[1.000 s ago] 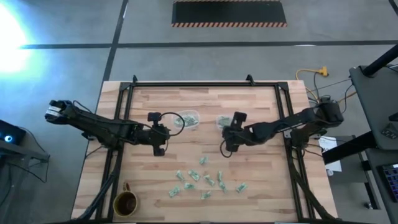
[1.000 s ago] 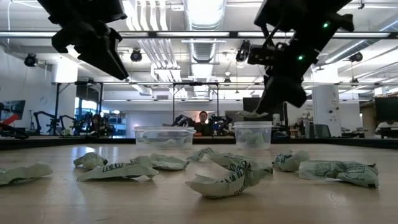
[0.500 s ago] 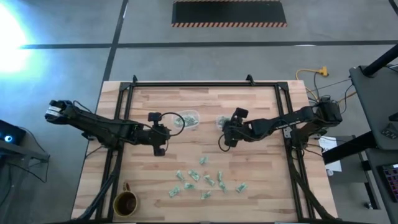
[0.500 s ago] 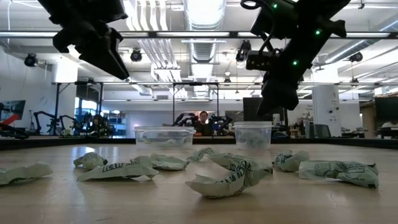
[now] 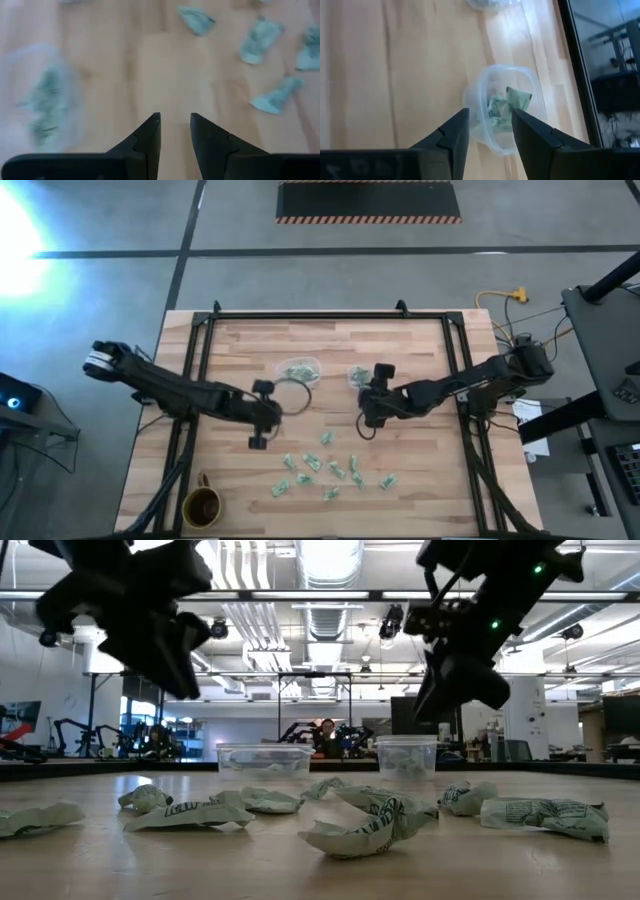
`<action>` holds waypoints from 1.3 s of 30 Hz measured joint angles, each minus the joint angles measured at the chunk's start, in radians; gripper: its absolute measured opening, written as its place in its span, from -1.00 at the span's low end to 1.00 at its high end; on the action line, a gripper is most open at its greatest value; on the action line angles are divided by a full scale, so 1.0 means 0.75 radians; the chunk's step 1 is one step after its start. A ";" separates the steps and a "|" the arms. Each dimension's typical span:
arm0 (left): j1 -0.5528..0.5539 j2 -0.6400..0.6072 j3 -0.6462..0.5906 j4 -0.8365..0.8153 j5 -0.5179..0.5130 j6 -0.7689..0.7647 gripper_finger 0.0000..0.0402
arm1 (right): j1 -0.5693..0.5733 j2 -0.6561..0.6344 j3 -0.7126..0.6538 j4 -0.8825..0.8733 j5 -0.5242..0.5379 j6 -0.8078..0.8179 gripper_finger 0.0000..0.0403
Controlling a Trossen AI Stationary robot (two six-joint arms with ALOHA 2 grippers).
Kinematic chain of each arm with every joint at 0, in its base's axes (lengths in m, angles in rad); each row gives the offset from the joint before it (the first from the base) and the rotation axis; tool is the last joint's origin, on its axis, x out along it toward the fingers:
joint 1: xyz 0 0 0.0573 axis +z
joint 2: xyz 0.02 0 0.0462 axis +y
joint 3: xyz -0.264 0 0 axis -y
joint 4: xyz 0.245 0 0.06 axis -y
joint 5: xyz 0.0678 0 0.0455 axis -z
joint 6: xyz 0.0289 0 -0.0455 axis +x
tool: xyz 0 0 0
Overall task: Pick and place Stevia / Truvia into bins
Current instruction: Put the stevia packet into the transparent oval container
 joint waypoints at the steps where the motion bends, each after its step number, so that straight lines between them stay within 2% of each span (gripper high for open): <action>1: -0.016 0.032 0.000 0.013 0.019 0.001 -0.55 | 0.014 -0.007 0.000 0.002 0.000 -0.008 -0.31; 12: -0.149 0.249 0.008 0.236 0.199 0.036 -0.55 | 0.127 -0.129 0.000 0.002 0.001 -0.009 -0.42; 17: -0.196 0.308 0.009 0.370 0.208 0.072 -0.55 | 0.168 -0.151 -0.004 -0.001 0.000 0.002 -0.45; 25: -0.221 0.424 0.010 0.433 0.222 0.076 -0.55 | 0.194 -0.153 -0.004 0.000 0.000 0.001 -0.47; 34: -0.220 0.456 0.010 0.485 0.223 0.079 -0.55 | 0.193 -0.153 -0.006 -0.001 -0.001 0.007 -0.50; 39: -0.220 0.456 0.004 0.493 0.291 0.070 -0.55 | 0.193 -0.153 -0.007 -0.001 -0.015 0.012 -0.49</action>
